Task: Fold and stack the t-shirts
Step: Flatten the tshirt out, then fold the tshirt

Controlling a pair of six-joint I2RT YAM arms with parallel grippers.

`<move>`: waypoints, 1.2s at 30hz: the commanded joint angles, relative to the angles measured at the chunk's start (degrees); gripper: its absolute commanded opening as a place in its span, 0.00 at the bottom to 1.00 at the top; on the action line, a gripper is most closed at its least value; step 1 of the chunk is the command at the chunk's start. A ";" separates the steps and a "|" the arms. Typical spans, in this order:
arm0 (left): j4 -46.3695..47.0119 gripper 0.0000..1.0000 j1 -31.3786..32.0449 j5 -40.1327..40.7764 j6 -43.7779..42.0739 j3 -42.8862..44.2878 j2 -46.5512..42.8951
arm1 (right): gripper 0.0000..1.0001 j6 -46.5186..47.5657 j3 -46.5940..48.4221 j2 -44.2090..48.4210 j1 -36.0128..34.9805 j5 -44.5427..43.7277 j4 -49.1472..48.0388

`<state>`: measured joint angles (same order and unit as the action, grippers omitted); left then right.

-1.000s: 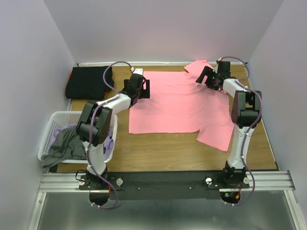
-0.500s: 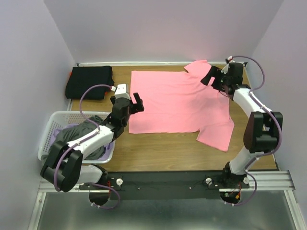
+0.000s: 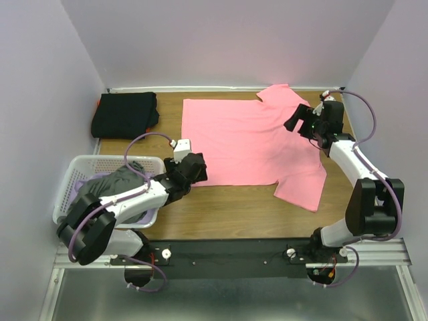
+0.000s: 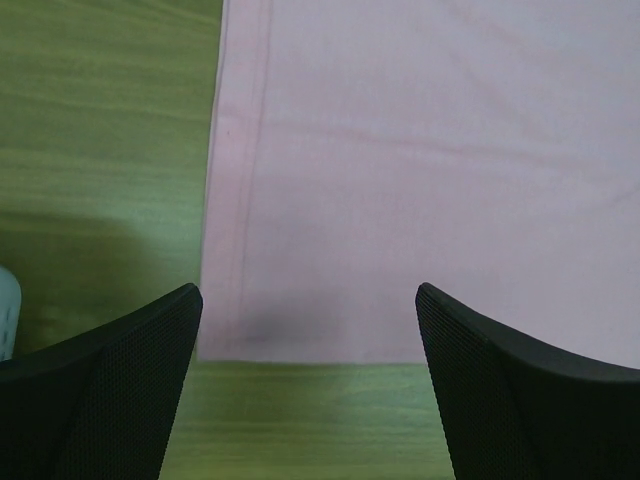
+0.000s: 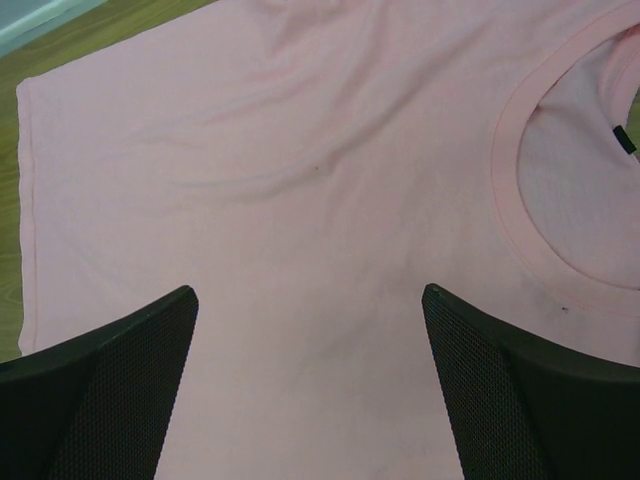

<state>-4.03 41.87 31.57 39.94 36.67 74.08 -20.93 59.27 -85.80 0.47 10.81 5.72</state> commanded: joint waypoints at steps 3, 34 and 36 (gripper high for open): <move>-9.59 0.93 1.81 5.78 8.04 -0.19 1.41 | 1.00 0.18 -1.52 2.74 -0.03 -1.49 -0.88; -13.55 0.43 0.32 6.48 11.39 2.88 11.87 | 1.00 0.45 -2.40 2.65 -0.03 -1.40 -1.94; -13.81 0.38 0.32 6.40 11.38 3.15 12.22 | 1.00 0.54 -2.49 2.92 -0.03 -1.49 -1.94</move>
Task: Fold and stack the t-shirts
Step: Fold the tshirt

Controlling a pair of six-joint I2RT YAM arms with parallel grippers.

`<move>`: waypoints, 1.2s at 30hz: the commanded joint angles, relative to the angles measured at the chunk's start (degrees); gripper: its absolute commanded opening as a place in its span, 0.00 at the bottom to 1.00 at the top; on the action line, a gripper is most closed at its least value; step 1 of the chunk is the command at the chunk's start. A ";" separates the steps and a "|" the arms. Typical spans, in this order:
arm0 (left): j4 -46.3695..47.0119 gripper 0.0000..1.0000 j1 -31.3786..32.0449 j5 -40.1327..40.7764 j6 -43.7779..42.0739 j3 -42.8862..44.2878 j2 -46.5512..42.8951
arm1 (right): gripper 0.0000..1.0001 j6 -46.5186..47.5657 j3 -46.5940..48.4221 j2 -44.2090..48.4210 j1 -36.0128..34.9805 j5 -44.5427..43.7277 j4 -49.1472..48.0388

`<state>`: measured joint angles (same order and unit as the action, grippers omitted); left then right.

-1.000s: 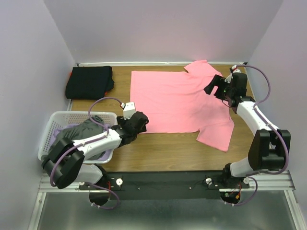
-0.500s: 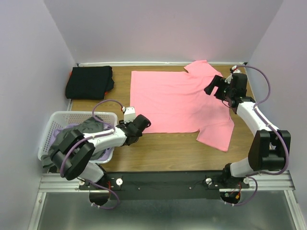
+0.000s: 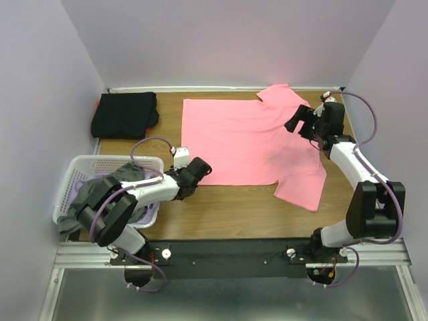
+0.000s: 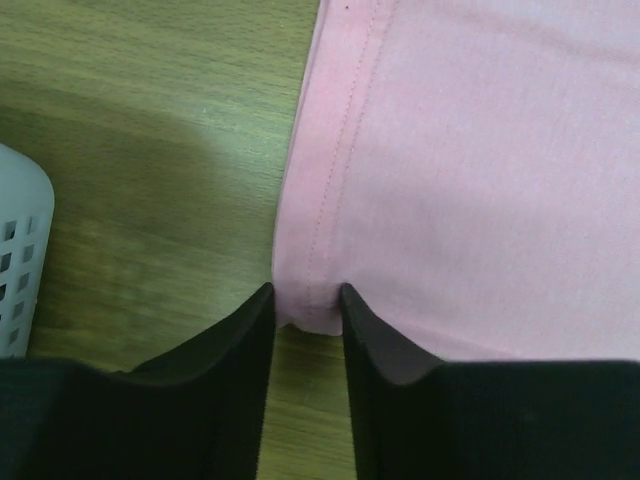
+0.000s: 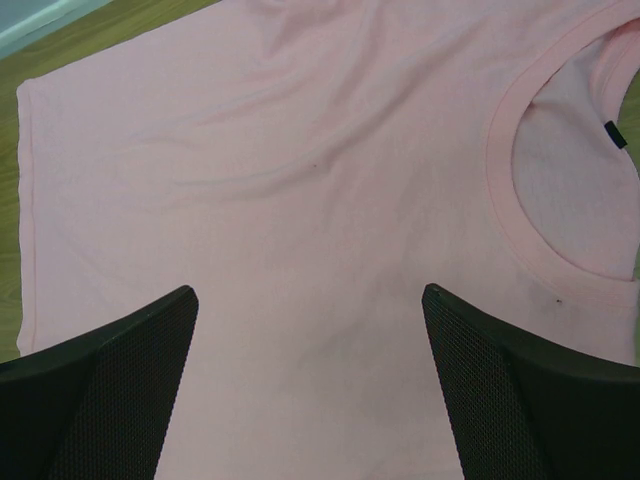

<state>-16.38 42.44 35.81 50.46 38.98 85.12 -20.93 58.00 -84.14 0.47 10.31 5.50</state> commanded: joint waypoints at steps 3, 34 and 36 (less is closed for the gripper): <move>-1.46 0.27 -0.25 2.16 0.87 0.83 1.27 | 1.00 0.45 -1.31 1.43 -0.03 -0.90 -1.72; 27.71 0.00 -2.35 -7.86 -22.15 -1.71 -5.23 | 1.00 -6.22 -18.53 19.96 -0.03 -15.59 13.93; 29.03 0.00 -3.23 -9.88 -22.94 -1.89 -4.97 | 1.00 -9.02 -19.58 23.31 -0.03 -16.36 14.54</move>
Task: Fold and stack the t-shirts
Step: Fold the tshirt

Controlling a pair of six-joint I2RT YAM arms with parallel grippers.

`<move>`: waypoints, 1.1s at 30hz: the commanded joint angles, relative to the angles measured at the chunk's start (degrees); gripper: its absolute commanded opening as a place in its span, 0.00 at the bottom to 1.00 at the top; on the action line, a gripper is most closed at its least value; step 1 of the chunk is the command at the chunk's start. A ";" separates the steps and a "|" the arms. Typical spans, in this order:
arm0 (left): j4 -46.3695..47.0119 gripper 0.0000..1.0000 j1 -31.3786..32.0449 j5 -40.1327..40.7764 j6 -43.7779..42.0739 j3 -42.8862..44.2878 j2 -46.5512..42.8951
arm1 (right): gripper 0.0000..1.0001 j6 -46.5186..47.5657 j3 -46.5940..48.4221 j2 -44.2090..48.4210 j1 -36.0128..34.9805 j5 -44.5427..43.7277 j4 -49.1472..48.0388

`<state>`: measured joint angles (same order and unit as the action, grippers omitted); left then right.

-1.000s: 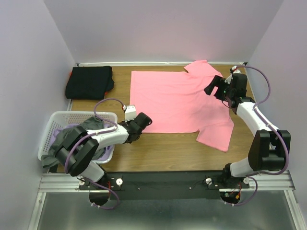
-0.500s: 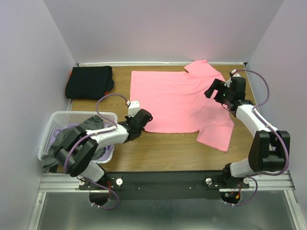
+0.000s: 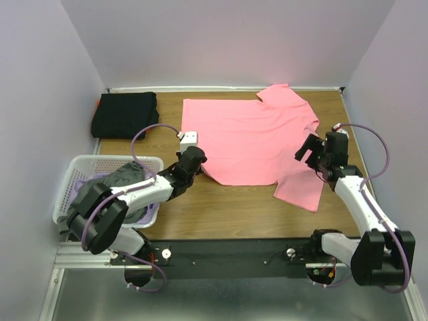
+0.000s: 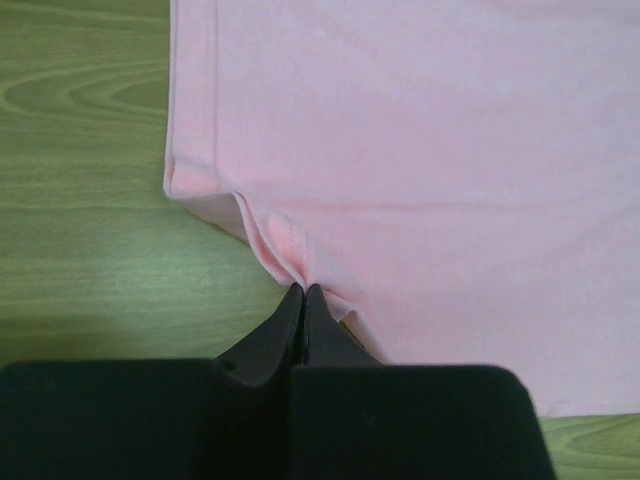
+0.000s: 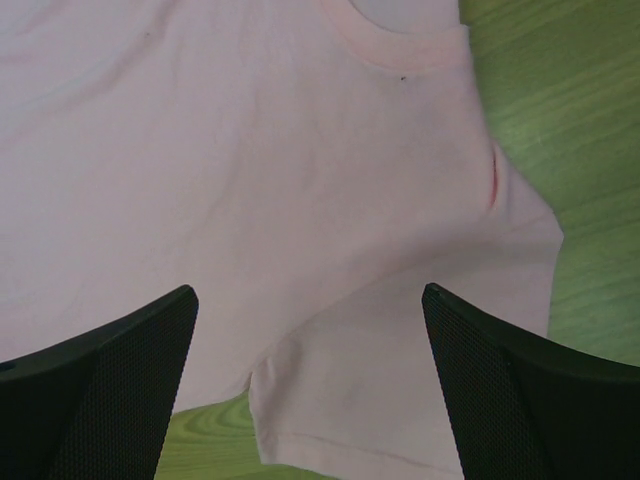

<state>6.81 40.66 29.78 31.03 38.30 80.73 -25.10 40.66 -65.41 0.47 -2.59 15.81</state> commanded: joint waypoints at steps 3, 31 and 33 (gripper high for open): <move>7.34 0.00 -2.25 -6.75 -4.74 -1.65 -1.01 | 1.00 -7.23 -4.10 6.96 -0.03 -4.79 5.72; 13.32 0.00 -4.98 -18.00 -5.36 -2.09 -1.00 | 1.00 -18.05 -10.78 1.96 -0.03 -9.19 13.19; 14.02 0.00 -4.98 -18.70 -5.19 -2.62 -1.71 | 1.00 -18.22 -10.17 -0.15 -0.03 -8.75 13.19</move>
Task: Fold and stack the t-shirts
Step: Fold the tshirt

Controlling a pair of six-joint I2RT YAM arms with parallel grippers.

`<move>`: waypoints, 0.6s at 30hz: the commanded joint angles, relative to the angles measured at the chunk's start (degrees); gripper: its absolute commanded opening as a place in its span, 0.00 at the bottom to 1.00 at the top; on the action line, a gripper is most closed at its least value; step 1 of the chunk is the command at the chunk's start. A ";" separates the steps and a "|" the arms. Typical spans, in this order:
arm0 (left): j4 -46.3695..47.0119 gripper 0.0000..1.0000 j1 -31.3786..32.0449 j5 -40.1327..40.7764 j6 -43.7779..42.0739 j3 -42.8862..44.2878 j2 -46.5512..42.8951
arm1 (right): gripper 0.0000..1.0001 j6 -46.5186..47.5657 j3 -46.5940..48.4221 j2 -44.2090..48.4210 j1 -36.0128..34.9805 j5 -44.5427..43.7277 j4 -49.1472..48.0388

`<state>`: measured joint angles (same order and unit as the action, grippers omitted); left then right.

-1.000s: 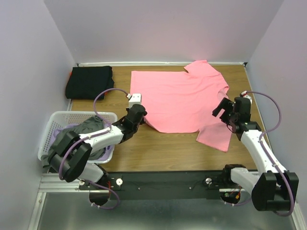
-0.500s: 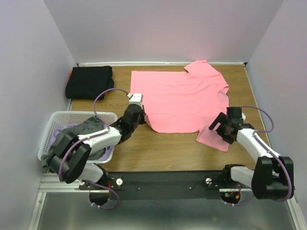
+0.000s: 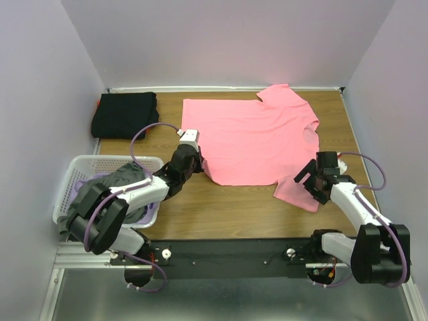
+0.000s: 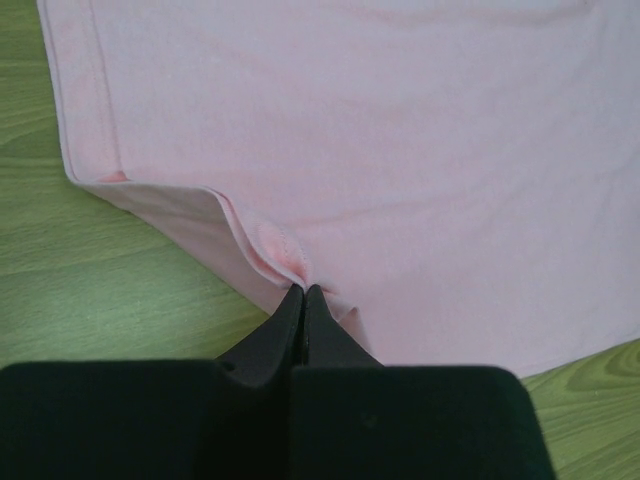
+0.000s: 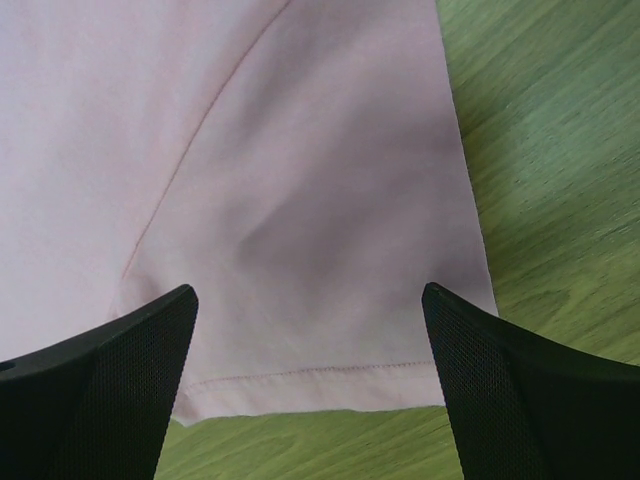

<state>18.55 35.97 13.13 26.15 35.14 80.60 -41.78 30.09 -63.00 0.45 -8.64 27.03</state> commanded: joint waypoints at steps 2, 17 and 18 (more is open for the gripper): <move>2.55 0.00 -0.28 -2.92 -0.22 0.46 -1.76 | 1.00 -1.99 0.50 -3.79 -0.01 -2.61 1.80; 2.55 0.00 -7.13 -3.46 -0.93 -2.18 -4.13 | 0.99 -2.60 0.15 -11.96 -0.27 1.61 -6.71; 2.55 0.00 -7.31 -3.54 -1.01 -2.09 -3.78 | 0.99 -2.69 0.15 -13.19 -0.36 2.22 -7.33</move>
<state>19.75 29.39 10.76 25.96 33.71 77.78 -42.83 32.77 -71.31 0.45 -9.41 22.00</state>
